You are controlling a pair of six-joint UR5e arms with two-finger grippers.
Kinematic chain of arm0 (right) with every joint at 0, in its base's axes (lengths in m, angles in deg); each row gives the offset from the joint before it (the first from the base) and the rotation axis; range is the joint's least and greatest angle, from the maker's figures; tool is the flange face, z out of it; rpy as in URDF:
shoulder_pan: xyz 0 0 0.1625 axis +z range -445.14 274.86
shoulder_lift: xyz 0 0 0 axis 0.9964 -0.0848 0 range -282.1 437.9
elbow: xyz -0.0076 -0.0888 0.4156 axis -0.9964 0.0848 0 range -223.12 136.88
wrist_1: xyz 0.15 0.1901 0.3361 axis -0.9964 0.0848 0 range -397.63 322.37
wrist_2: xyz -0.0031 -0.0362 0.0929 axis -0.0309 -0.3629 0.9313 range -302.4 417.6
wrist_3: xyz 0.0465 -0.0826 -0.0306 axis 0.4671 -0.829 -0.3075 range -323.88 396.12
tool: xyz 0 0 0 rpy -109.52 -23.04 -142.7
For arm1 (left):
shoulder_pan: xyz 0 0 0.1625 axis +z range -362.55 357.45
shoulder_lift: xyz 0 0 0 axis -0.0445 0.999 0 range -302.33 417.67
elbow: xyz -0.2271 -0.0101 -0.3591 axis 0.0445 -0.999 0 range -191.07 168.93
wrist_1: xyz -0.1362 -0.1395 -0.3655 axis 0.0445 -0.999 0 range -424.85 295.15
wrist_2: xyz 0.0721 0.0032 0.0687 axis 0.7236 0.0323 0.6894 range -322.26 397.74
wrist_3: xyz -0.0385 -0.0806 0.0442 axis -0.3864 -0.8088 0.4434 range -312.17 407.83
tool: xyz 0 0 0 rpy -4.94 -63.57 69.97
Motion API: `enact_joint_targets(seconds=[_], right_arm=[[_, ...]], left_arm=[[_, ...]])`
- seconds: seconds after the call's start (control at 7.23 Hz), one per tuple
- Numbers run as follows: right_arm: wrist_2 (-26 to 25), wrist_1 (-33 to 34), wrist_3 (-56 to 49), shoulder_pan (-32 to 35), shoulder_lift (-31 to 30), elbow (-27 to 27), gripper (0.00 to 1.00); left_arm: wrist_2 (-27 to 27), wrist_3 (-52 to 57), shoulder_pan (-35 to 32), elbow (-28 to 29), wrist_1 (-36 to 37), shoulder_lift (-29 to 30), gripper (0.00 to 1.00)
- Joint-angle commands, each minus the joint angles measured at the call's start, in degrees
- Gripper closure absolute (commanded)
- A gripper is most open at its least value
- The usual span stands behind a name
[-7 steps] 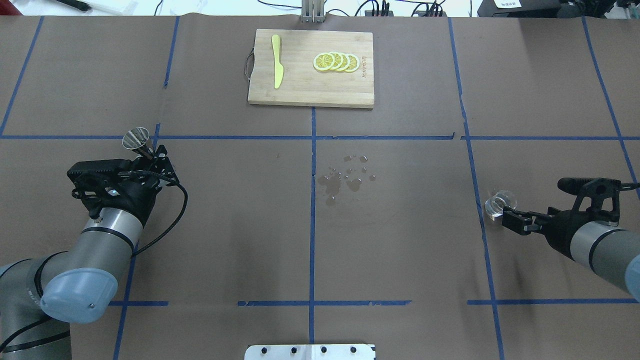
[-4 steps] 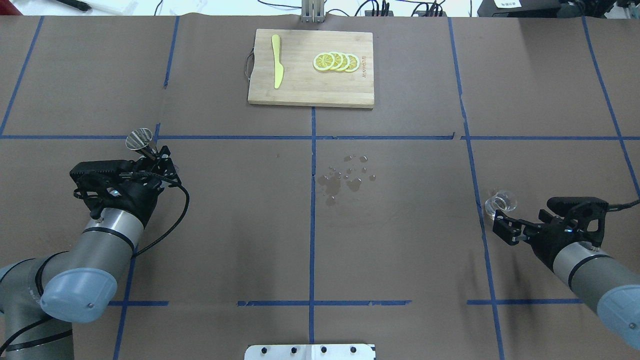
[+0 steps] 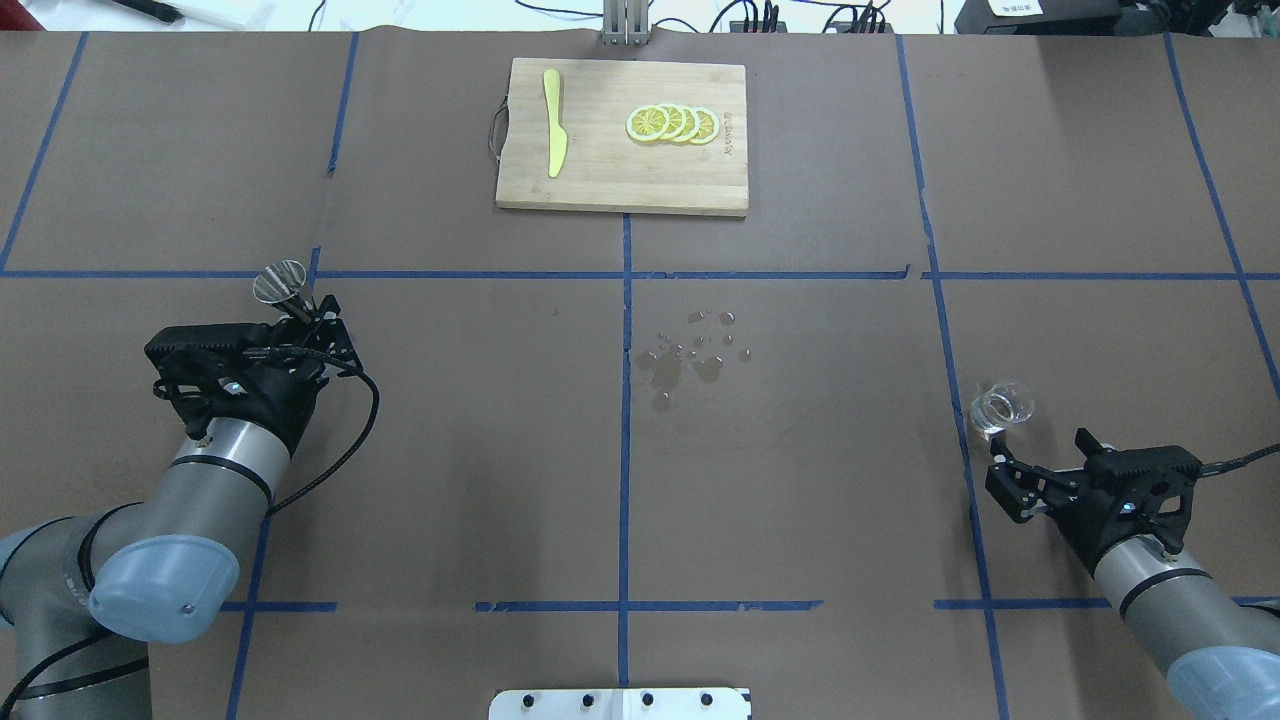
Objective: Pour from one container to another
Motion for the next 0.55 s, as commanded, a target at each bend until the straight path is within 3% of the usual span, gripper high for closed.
enact_joint_targets(seconds=[0.0, 0.41], right_arm=[[-2.0, -10.6, -5.3, -0.2, 3.2, 7.9, 0.00], [-3.0, -11.0, -6.5, -0.3, 4.6, 10.8, 0.00]], left_arm=[[0.0, -0.1, 0.0, 0.1, 0.0, 0.0, 1.00], [0.0, -0.2, -0.1, 0.7, 0.0, -0.1, 1.00]])
